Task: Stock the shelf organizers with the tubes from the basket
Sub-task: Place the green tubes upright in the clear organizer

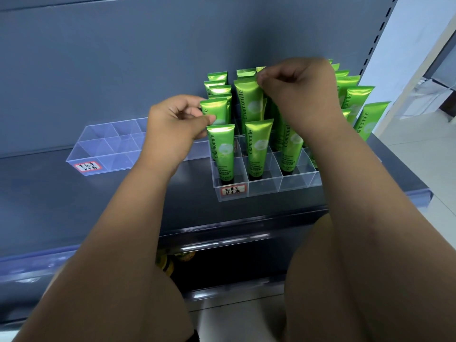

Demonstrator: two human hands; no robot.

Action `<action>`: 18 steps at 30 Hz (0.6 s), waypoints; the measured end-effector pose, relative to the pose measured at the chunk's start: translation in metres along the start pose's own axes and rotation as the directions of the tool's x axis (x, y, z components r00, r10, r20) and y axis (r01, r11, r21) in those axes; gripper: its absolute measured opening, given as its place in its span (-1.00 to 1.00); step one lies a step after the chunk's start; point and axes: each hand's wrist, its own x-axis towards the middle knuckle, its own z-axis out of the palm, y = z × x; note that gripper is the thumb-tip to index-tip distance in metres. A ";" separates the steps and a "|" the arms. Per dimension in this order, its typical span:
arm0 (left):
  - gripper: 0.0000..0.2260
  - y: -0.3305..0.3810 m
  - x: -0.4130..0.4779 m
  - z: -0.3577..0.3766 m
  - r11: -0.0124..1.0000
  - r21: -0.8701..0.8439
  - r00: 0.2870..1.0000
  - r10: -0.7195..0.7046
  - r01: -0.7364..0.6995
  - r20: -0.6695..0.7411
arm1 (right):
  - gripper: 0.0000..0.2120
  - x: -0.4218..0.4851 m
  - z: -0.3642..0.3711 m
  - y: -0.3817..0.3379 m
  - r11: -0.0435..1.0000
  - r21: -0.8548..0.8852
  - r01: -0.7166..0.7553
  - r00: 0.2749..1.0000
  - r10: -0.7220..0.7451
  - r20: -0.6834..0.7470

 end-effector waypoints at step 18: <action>-0.74 -0.022 0.005 -0.004 0.977 0.202 0.997 0.056 -0.067 0.060 | -0.85 -0.003 -0.004 0.000 0.944 -0.315 0.097 0.988 -0.053 0.145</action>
